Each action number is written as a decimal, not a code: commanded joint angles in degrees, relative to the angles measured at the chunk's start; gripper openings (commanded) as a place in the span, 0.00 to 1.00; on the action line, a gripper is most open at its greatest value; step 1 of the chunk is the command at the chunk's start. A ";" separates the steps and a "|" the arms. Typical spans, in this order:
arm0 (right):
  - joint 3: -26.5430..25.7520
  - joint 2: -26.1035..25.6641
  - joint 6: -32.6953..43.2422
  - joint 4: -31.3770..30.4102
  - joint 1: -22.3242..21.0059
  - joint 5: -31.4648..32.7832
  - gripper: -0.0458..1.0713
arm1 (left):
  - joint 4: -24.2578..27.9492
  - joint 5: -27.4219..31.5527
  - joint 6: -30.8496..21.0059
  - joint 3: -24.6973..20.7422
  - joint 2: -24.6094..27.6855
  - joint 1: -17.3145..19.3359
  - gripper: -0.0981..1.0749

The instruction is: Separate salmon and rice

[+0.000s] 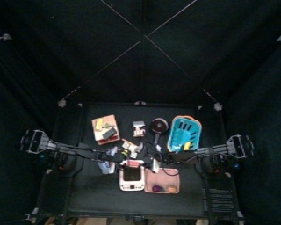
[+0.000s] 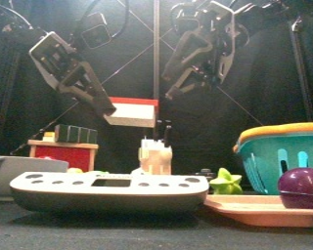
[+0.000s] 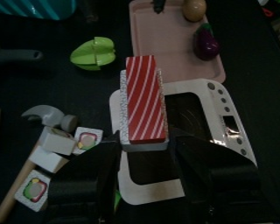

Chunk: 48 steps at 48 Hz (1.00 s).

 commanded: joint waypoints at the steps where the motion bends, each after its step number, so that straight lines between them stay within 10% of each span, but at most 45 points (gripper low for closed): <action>1: -1.58 -2.02 0.00 0.09 -1.14 -2.29 0.83 | -0.79 0.70 0.09 -1.23 -2.72 0.26 0.59; 48: -6.77 9.93 -0.70 -3.96 -3.60 -11.25 0.83 | -1.76 -3.96 0.44 0.97 -4.31 0.44 0.59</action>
